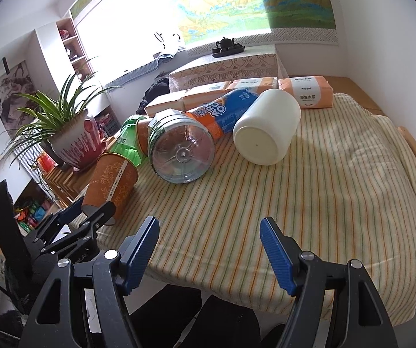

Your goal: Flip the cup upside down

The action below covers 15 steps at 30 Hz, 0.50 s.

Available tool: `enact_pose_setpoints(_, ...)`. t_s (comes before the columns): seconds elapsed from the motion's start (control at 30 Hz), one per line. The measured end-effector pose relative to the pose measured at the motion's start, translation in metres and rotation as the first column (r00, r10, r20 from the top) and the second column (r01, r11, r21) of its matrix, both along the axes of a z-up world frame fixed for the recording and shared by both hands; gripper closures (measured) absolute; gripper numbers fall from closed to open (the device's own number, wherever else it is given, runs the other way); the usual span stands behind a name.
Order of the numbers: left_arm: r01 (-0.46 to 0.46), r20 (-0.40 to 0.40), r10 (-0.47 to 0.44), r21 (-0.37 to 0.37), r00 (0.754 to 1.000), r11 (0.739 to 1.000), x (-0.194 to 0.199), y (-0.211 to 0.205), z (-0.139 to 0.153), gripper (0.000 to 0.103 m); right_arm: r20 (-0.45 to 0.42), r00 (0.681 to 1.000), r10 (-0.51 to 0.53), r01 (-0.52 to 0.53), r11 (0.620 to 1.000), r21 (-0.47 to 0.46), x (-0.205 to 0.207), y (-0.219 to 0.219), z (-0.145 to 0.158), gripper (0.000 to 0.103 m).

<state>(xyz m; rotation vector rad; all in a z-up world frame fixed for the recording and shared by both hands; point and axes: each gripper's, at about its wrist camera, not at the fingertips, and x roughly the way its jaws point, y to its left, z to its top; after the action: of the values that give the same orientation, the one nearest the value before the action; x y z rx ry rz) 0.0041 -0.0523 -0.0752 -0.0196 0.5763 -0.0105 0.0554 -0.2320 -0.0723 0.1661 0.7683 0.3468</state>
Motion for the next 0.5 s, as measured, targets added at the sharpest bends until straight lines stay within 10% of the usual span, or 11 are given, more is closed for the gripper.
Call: enact_pose_setpoints(0.5, 0.146, -0.032, -0.144, 0.063, 0.989, 0.987, -0.008, 0.003, 0.036, 0.04, -0.006, 1.0, -0.01, 0.01, 1.0, 0.026, 0.002, 0.001, -0.003, 0.035)
